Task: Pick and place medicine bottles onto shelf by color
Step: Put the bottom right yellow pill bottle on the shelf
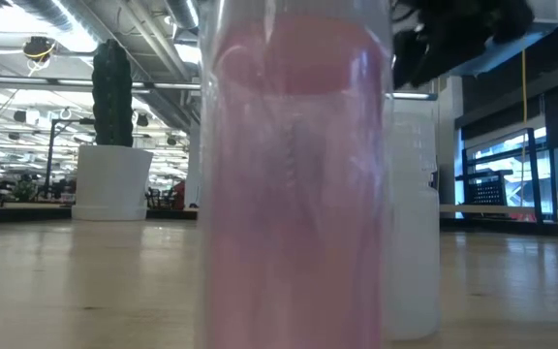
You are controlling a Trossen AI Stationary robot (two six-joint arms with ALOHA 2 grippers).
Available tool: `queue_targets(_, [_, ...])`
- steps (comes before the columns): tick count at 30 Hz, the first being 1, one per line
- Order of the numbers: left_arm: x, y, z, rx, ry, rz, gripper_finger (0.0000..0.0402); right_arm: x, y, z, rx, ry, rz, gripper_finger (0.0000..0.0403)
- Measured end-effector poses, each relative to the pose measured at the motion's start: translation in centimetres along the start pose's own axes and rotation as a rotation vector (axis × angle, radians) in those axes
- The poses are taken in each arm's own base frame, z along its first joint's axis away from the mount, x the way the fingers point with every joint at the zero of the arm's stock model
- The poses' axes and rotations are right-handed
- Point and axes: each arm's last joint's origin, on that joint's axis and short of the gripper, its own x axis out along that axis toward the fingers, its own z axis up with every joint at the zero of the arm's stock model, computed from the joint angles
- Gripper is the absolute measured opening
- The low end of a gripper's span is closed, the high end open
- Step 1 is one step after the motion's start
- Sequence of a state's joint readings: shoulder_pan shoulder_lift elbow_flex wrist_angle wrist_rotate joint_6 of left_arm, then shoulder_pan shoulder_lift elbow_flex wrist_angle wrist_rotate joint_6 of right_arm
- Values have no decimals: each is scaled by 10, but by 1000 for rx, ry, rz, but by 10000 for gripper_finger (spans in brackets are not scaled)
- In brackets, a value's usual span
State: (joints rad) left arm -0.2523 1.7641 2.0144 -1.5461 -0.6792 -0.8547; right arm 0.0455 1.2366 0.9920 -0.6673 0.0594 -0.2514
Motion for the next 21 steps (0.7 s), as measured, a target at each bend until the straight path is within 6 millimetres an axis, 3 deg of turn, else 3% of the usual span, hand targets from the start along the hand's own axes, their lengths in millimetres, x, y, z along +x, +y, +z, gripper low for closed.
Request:
queue_targets(11, [0,0,0,0,6,-5,213,59,-18,-9,109,167,55,229])
queue_targets(21, [0,0,0,-1,6,-6,213,80,-35,-17,145,196,62,229])
